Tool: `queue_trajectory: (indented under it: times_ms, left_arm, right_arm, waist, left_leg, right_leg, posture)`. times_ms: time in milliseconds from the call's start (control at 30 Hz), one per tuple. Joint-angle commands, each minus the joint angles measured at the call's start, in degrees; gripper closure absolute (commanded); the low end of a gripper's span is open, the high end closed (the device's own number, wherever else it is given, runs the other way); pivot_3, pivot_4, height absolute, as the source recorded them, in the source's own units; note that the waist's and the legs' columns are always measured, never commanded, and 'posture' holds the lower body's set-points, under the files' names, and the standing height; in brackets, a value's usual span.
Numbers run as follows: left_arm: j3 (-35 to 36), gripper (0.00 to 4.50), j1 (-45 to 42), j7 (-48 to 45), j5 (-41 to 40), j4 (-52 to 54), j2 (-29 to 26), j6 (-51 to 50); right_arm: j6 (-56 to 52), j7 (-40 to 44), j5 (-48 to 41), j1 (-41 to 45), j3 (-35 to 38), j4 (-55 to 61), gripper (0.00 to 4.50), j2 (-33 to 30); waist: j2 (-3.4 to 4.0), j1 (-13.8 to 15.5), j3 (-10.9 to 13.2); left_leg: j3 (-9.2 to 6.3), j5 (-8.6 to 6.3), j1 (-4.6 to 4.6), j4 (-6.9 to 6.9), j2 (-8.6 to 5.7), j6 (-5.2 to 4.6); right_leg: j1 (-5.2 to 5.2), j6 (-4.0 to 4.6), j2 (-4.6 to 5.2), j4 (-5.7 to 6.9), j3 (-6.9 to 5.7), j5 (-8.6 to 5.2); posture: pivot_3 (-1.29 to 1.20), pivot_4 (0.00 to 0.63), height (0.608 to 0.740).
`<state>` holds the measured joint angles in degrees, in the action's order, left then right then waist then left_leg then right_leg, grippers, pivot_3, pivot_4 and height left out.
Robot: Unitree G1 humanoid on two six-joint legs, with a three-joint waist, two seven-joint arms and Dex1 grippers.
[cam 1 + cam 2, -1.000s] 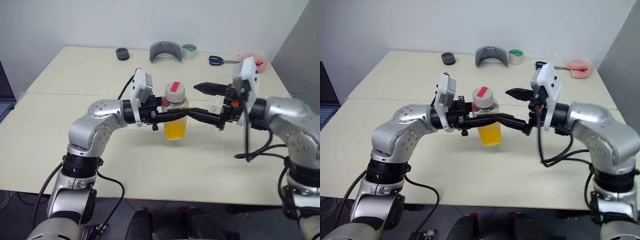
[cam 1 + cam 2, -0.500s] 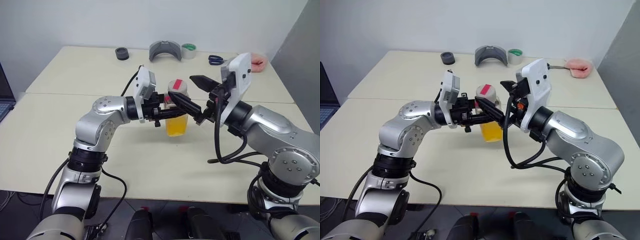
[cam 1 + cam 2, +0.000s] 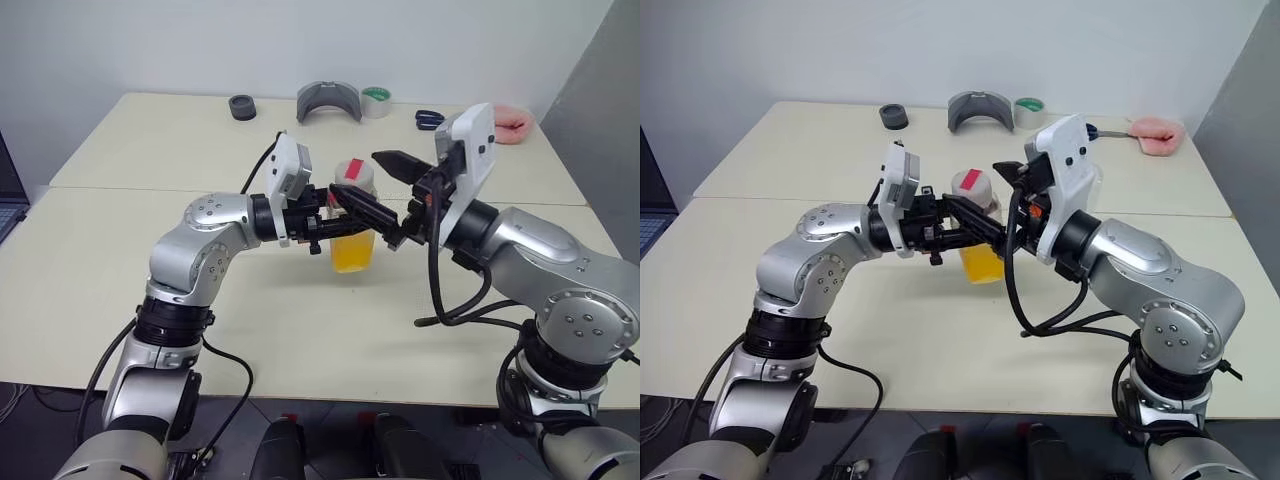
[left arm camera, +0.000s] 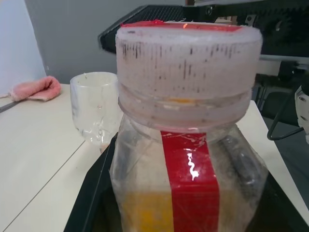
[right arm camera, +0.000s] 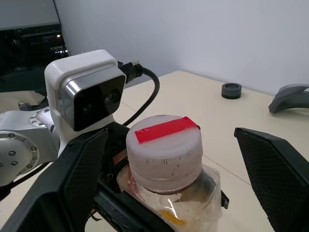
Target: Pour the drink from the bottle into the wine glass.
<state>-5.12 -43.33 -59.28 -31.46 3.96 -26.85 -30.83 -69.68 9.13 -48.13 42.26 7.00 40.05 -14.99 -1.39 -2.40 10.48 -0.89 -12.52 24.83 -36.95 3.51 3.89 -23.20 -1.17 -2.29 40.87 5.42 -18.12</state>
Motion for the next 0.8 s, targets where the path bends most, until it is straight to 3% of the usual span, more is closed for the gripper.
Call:
queue_trajectory:
  times_ms: [33, 100, 300, 467, 567, 800]
  left_arm:
    - [1.8, 2.55, -0.2, 0.2, -0.9, 2.6, -0.4, 0.5]
    - [1.9, 2.55, -0.1, 0.3, -0.9, 2.7, -0.4, 0.4]
    - [1.8, 2.55, 0.4, 0.3, -1.1, 3.0, -0.5, 0.2]
    - [1.8, 2.55, 0.2, 0.3, -1.1, 2.7, -0.5, 0.2]
    - [1.8, 2.55, 0.2, 0.2, -1.2, 2.6, -0.5, 0.1]
    - [2.0, 2.55, 0.2, -0.4, -1.3, 3.2, -1.2, -0.5]
  right_arm:
    - [2.5, 0.4, -0.8, 1.0, -0.3, 0.3, 0.2, -0.1]
    - [3.2, 0.4, -0.8, 1.3, -0.3, -0.2, 0.62, -0.4]
    - [5.0, 0.7, -0.8, 1.3, -0.5, -0.9, 2.64, -1.3]
    - [5.7, 1.6, -1.0, 1.5, -0.8, -1.5, 2.66, -2.2]
    - [8.1, 7.3, -1.6, 2.7, -0.6, -5.1, 2.66, -4.5]
    - [23.4, 44.1, 2.1, 11.2, -8.9, -28.1, 2.66, -11.6]
  waist:
    - [0.0, 0.0, 0.0]
    - [0.0, 0.0, 0.0]
    - [0.0, 0.0, 0.0]
    - [0.0, 0.0, 0.0]
    - [0.0, 0.0, 0.0]
    - [0.01, -0.3, 0.0]
  left_leg:
    - [0.0, 0.0, 0.0, 0.0, 0.0, 0.0]
    - [0.01, 0.0, 0.0, 0.0, 0.0, 0.0]
    - [0.0, 0.0, 0.0, 0.0, 0.01, 0.0]
    - [0.01, 0.0, 0.0, 0.0, 0.0, 0.0]
    - [0.01, 0.0, 0.0, 0.0, 0.0, 0.0]
    - [0.07, 0.0, -0.02, 0.01, 0.0, -0.02]
  right_leg:
    - [0.0, 0.0, 0.0, 0.0, 0.0, 0.0]
    - [0.0, 0.0, 0.0, 0.0, 0.01, 0.0]
    - [-0.01, 0.0, -0.01, 0.0, 0.0, 0.0]
    - [0.0, 0.0, -0.01, 0.0, 0.01, 0.0]
    - [-0.01, 0.0, -0.01, 0.0, 0.0, 0.0]
    - [-0.02, 0.0, -0.04, -0.03, 0.04, 0.0]
  posture:
    - [0.0, 0.15, 0.74]
    - [0.0, 0.15, 0.74]
    - [0.0, 0.15, 0.74]
    - [0.0, 0.15, 0.74]
    - [0.0, 0.15, 0.74]
    - [0.0, 0.15, 0.74]
